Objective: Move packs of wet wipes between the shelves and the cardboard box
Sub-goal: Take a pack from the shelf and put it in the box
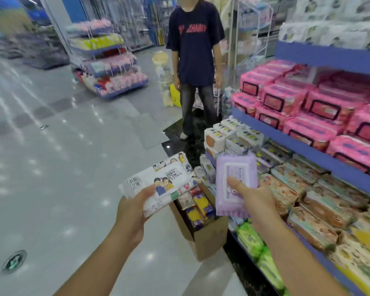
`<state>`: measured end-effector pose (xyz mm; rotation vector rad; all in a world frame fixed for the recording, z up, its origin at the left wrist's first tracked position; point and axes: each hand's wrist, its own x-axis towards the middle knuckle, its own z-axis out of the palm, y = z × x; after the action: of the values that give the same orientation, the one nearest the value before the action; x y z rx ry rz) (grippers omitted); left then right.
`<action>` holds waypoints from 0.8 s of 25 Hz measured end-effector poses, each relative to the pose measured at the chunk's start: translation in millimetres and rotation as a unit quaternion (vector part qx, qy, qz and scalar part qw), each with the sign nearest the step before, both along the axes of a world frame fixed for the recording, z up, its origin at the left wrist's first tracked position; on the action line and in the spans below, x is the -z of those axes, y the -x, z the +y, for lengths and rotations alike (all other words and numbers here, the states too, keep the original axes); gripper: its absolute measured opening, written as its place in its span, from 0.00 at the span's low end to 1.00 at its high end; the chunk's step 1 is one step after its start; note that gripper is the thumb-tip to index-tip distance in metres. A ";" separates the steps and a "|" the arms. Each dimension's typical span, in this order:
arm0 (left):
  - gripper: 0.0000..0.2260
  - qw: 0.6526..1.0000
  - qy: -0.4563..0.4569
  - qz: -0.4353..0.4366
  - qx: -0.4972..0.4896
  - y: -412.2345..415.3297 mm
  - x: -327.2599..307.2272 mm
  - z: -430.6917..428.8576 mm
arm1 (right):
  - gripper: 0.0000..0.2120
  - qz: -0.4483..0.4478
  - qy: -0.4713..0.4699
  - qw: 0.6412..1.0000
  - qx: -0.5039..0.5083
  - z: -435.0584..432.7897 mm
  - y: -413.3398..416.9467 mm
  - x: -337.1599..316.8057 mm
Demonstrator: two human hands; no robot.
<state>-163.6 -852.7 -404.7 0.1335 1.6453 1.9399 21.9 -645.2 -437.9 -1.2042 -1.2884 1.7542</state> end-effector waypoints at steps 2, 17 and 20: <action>0.15 1.000 0.028 -0.011 0.000 54.8 15.4 7.0 | 0.21 -0.005 0.031 0.999 0.003 2.8 50.9 19.3; 0.20 0.907 0.273 -0.065 0.313 356.3 235.0 192.3 | 0.17 -0.217 0.210 0.932 0.201 0.6 257.2 239.7; 0.21 0.886 0.311 -0.056 0.340 372.5 286.8 232.3 | 0.15 -0.239 0.239 0.913 0.226 12.7 270.0 289.6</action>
<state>-536.1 -620.4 -691.5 0.2902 1.7470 0.8397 -248.0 -632.5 -727.5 -2.1220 -0.7235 1.5101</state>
